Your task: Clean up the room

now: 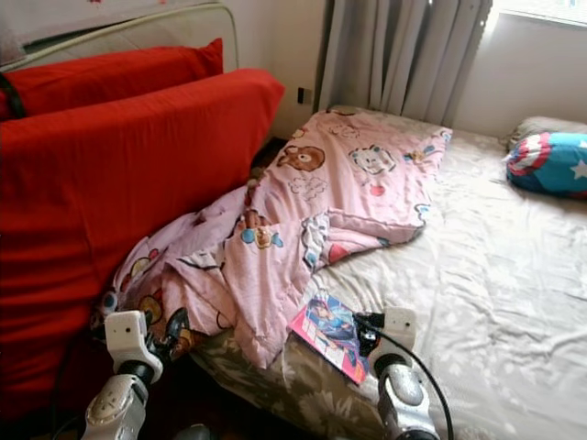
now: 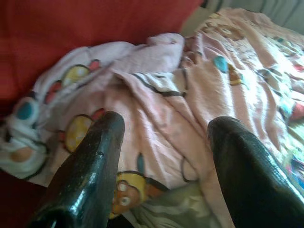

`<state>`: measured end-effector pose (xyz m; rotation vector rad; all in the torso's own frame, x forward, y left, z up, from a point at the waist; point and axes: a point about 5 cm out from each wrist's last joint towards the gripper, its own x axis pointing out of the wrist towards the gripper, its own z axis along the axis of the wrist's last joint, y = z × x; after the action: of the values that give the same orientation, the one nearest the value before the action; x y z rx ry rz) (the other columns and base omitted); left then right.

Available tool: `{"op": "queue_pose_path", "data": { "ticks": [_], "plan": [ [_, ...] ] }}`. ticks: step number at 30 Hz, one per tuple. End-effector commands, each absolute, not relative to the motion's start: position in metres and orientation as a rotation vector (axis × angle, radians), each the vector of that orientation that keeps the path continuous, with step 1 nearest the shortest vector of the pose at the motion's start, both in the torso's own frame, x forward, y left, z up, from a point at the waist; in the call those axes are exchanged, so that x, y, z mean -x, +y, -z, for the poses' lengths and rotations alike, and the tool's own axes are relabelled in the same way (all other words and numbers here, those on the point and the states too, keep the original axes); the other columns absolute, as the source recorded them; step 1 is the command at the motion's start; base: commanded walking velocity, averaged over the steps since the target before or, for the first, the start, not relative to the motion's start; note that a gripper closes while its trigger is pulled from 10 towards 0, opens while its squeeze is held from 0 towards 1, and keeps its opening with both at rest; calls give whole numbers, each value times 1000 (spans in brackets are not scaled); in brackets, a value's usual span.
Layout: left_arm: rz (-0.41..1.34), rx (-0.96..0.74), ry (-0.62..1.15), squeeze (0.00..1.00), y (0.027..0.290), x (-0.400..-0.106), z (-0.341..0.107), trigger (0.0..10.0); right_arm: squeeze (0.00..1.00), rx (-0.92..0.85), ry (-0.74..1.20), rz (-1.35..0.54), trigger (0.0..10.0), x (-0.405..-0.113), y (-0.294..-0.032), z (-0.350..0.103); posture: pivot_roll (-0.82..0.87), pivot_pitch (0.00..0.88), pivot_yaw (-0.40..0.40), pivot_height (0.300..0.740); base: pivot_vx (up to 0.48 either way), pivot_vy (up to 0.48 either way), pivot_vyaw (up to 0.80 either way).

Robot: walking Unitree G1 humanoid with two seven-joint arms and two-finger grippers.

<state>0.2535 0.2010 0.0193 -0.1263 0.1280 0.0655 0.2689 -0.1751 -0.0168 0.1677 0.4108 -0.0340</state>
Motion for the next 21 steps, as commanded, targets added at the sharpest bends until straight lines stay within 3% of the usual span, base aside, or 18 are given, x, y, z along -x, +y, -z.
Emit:
{"op": "queue_pose_path", "data": {
  "ticks": [1, 5, 21],
  "plan": [
    [-54, 139, 118, 0, 196, -254, -21, 10000, 0, -159, 403, 32, 10000, -270, -177, 16, 50, 8, -89, 655, 274, 0, 0],
    [-45, 132, 136, 0, 196, -252, -18, 10000, 0, -161, 393, 44, 10000, -271, -177, 14, 38, 15, -84, 655, 269, 0, 0],
    [-51, 118, 141, 0, 199, -235, -20, 10000, 0, -234, 500, 116, 10000, -269, -184, 22, 69, 98, -79, 655, 0, 0, 0]
  ]
}}
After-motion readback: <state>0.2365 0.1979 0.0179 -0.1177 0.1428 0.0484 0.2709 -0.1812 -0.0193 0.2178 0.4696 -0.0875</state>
